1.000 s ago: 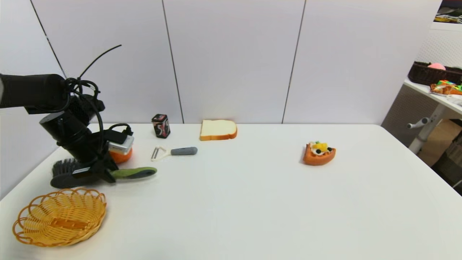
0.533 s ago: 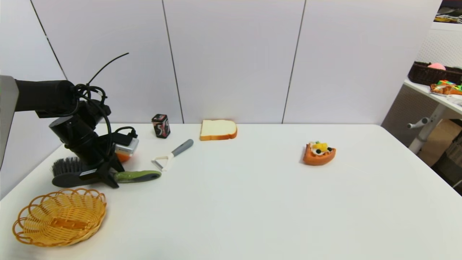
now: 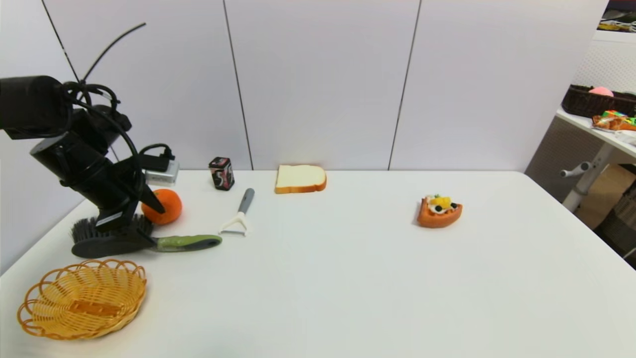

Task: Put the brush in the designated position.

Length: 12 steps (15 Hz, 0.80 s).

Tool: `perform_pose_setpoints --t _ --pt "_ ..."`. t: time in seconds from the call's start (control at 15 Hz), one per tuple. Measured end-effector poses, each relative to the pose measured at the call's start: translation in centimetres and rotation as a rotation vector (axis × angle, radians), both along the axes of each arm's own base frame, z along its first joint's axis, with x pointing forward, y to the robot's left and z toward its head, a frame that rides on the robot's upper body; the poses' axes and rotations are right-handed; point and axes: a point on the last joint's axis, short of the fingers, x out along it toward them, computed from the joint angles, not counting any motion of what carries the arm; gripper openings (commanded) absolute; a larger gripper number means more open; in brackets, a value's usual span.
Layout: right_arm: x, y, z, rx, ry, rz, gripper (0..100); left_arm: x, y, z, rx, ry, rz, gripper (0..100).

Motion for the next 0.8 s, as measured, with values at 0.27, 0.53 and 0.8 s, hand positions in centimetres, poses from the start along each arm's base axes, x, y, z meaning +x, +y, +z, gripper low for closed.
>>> perform_pose_setpoints --t 0.27,0.53,0.8 --pt "0.0 0.0 0.0 0.0 0.0 0.0 100 -6.5 -2.8 7.5 -0.2 -0.133 0.305 100" --pt "0.0 0.0 0.0 0.0 0.0 0.0 100 -13.9 -3.5 8.9 -0.441 -0.288 0.541 100" --pt "0.0 0.0 0.0 0.0 0.0 0.0 100 -21.9 -2.7 4.5 -0.602 -0.545 0.673 100"
